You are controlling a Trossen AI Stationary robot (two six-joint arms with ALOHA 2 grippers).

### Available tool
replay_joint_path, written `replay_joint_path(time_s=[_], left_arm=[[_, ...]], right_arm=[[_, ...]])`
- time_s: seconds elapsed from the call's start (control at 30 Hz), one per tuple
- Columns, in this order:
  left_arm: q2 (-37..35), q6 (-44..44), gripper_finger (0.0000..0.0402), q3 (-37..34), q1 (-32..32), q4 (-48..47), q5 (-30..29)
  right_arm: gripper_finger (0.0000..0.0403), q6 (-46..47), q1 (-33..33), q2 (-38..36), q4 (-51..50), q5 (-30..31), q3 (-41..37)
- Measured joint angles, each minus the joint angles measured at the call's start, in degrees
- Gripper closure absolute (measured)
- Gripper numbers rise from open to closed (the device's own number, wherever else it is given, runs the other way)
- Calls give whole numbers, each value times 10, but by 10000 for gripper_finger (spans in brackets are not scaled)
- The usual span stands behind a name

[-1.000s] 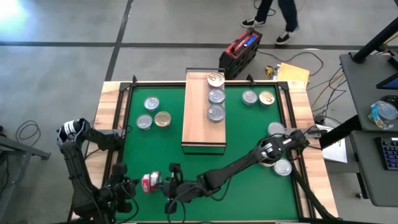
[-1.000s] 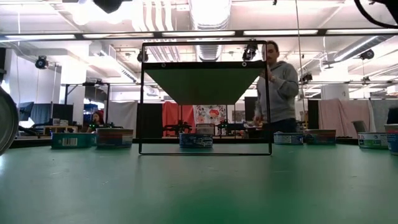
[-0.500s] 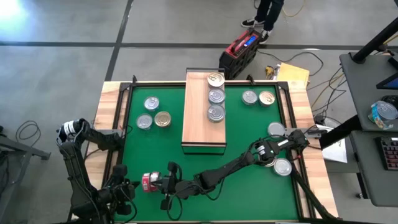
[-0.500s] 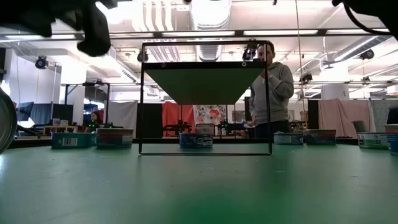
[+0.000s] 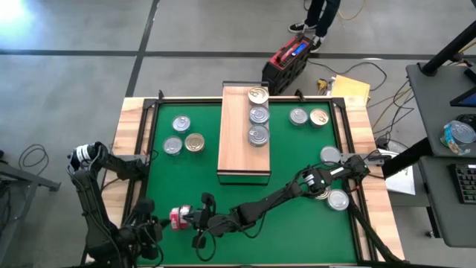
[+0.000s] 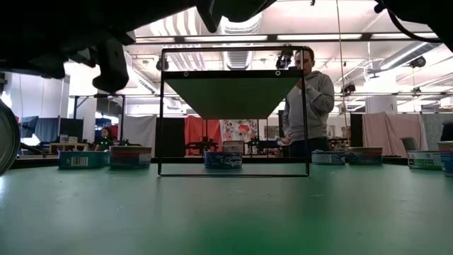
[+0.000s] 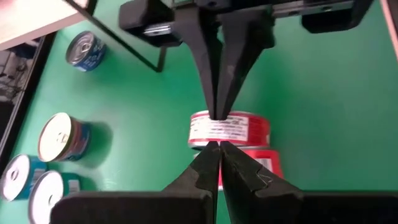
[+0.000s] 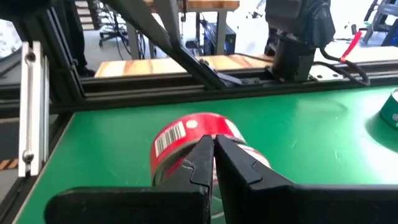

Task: Stack canned seafood by type on shelf
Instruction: Put the right red tuna can on the shelf

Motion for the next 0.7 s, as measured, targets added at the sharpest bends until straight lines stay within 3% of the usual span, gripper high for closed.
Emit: replay_joint_path(time_s=[0.7], left_arm=[[0, -8, 401, -2, 0, 18, -10]], right_arm=[[394, 15, 2, -3, -48, 1, -5]])
